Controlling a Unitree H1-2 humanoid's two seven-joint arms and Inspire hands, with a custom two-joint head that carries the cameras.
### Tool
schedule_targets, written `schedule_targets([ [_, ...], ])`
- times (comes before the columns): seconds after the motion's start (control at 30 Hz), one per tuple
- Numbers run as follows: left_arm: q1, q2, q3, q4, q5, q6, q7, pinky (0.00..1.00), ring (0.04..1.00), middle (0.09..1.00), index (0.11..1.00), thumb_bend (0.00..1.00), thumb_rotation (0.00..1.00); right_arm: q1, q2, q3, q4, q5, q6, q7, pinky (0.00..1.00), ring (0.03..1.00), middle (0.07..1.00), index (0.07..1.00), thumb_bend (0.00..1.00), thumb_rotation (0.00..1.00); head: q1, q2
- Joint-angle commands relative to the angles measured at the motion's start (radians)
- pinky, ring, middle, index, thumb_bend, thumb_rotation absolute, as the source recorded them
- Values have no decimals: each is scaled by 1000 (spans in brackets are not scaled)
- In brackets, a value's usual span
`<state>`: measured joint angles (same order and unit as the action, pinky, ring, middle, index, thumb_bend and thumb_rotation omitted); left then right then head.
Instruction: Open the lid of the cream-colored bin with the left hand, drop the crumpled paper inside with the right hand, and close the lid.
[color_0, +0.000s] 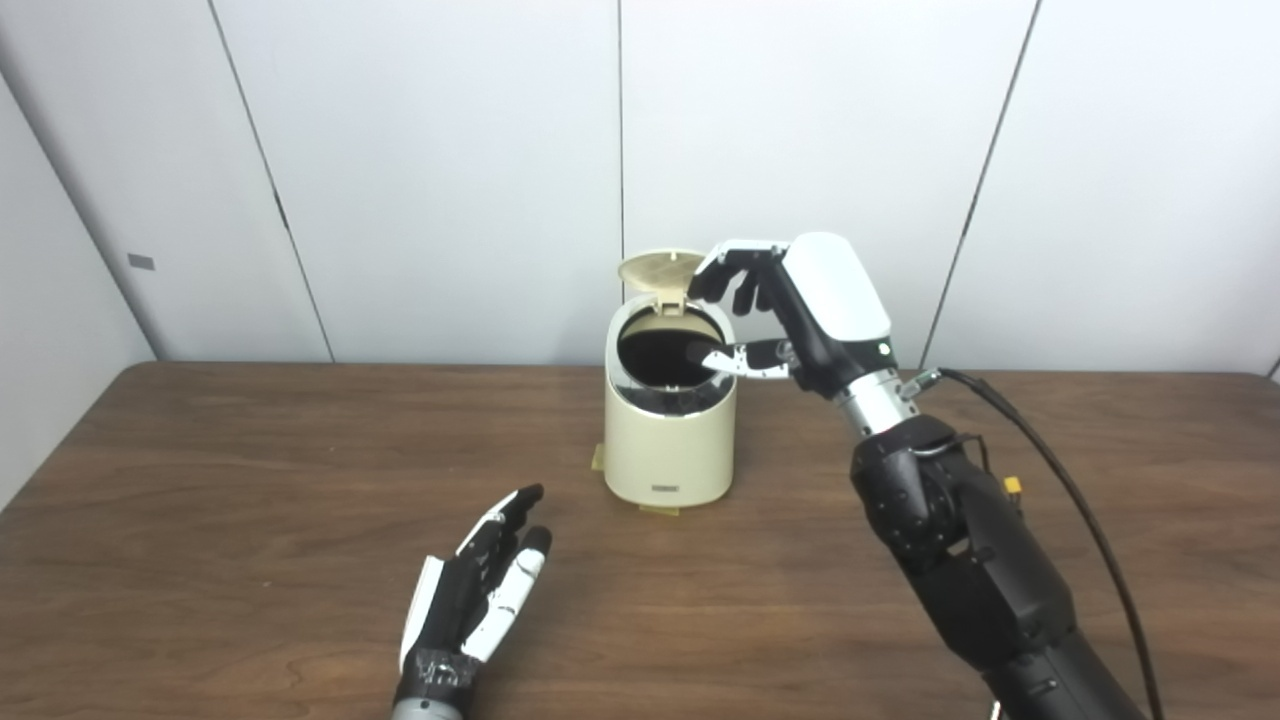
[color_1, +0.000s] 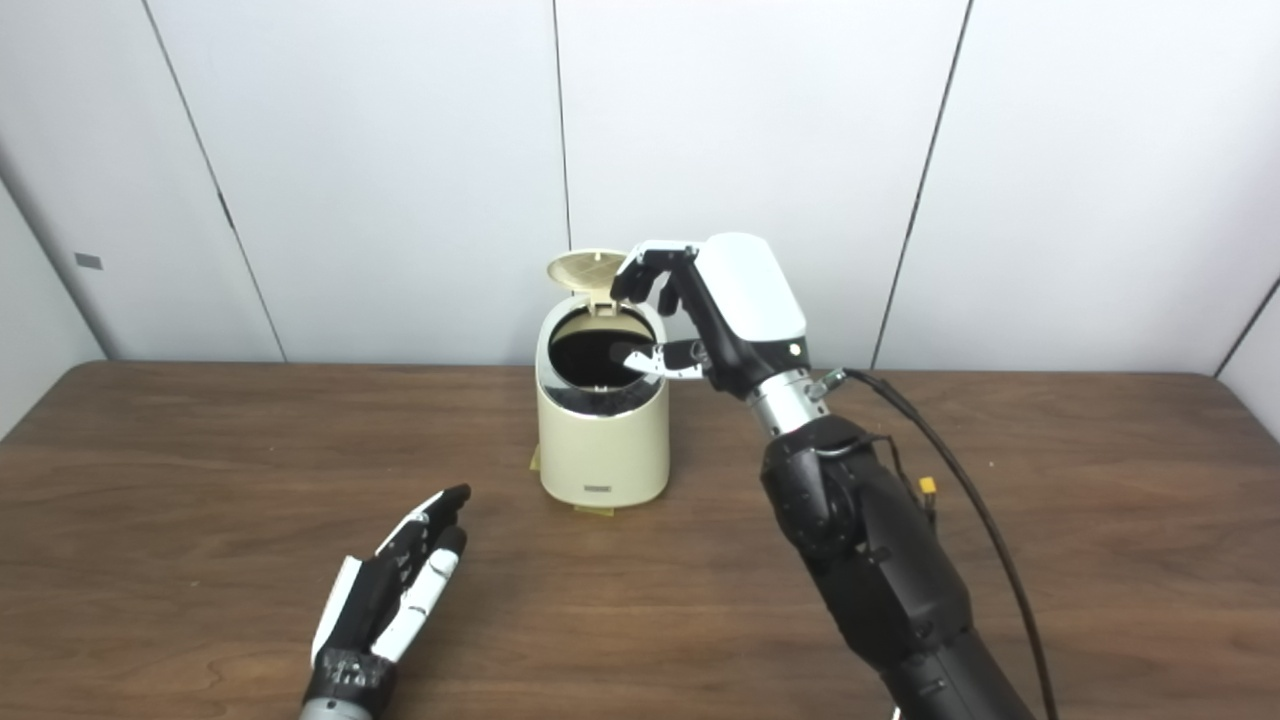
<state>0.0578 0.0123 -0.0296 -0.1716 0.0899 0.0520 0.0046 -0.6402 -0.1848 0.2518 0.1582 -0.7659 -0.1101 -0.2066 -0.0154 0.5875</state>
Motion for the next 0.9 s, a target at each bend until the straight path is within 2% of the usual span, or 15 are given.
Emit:
schedule_targets([
  [0.0, -36, -18, 21, -10, -17, -31, 27, 945, 920, 907, 897, 591, 679, -3, -17, -42, -55, 36, -7, -21, 319, 383, 510, 489, 497, 0, -1, 0],
  [0.1, -70, -27, 49, -17, -19, -22, 48, 948, 909, 896, 891, 572, 676, 59, -12, -100, -118, 86, 38, 3, 330, 392, 514, 489, 498, 0, -2, -3],
  [0.23, -136, -25, 84, -9, -34, -25, 63, 913, 892, 877, 900, 493, 638, 158, -30, -154, -165, 136, 22, 1, 342, 398, 499, 502, 500, 0, -8, -3],
  [0.33, -181, -21, 99, -1, -44, -3, 69, 913, 892, 883, 911, 495, 668, 234, -18, -185, -199, 206, 41, 28, 339, 406, 499, 508, 500, 0, -14, -6],
  [0.43, -215, -21, 107, -1, -48, 20, 74, 897, 893, 897, 917, 492, 701, 293, 35, -236, -249, 333, 155, 81, 325, 422, 497, 538, 498, 0, -9, -8],
  [0.53, -245, -19, 110, -14, -48, 56, 75, 907, 894, 891, 911, 503, 689, 336, 98, -303, -298, 481, 274, 121, 429, 423, 500, 530, 512, 0, -5, -12],
  [0.57, -256, -13, 108, -20, -43, 73, 72, 919, 899, 897, 919, 504, 709, 351, 124, -330, -314, 544, 297, 127, 454, 483, 495, 516, 517, 4, -4, -13],
  [0.63, -273, 4, 102, -31, -35, 103, 60, 941, 915, 911, 936, 492, 752, 371, 154, -365, -333, 630, 323, 137, 509, 564, 606, 501, 509, 126, -5, -13],
  [0.7, -296, 29, 96, -41, -41, 141, 35, 969, 935, 932, 956, 487, 829, 401, 166, -390, -349, 701, 342, 156, 593, 638, 670, 499, 504, 159, -5, -15],
  [0.73, -307, 39, 95, -45, -47, 158, 25, 984, 949, 948, 967, 500, 848, 414, 168, -399, -354, 733, 349, 165, 683, 726, 747, 652, 522, 356, -5, -15],
  [0.77, -319, 47, 97, -44, -57, 169, 15, 992, 957, 955, 973, 507, 858, 427, 174, -410, -363, 766, 366, 170, 730, 771, 787, 731, 532, 461, -6, -15],
  [0.87, -364, 65, 99, -28, -74, 196, -2, 987, 969, 965, 968, 531, 836, 475, 181, -420, -395, 834, 418, 186, 866, 887, 899, 870, 603, 693, -5, -17],
])
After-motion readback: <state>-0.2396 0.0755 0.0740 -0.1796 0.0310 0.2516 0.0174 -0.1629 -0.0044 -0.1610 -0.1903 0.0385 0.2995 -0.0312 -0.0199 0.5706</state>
